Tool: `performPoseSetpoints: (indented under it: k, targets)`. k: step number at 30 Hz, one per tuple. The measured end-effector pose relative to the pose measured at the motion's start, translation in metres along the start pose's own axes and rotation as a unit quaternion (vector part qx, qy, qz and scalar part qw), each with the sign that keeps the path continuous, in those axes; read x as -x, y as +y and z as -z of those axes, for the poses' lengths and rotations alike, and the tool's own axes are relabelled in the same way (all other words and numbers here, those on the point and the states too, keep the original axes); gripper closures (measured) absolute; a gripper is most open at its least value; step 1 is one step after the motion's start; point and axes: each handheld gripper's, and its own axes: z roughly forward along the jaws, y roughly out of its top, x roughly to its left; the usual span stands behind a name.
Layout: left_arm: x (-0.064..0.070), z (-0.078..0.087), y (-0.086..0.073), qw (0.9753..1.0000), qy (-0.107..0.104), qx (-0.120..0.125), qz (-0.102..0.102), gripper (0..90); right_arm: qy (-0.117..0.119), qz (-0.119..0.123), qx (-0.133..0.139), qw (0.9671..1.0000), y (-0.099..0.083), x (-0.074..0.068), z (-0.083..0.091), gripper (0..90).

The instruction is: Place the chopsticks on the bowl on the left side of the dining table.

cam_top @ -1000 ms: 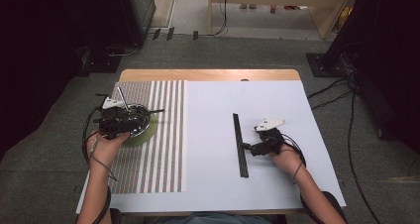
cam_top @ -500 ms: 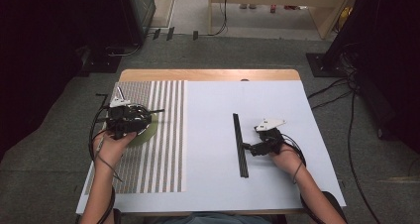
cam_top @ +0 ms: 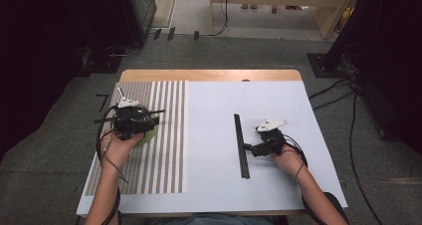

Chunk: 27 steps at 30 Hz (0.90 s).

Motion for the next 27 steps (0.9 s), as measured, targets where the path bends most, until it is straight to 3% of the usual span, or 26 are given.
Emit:
performPoseSetpoints:
  k: [20, 27]
  targets:
    - [0.029, -0.013, 0.001, 0.9991, -0.026, -0.004, -0.032, 33.2, 0.0, 0.0, 0.0, 1.0, 0.0, 0.0, 0.0, 15.1]
    - [0.045, -0.022, -0.001, 0.9977, -0.046, -0.006, -0.051, 32.6, 0.0, 0.0, 0.0, 1.0, 0.0, 0.0, 0.0, 15.1]
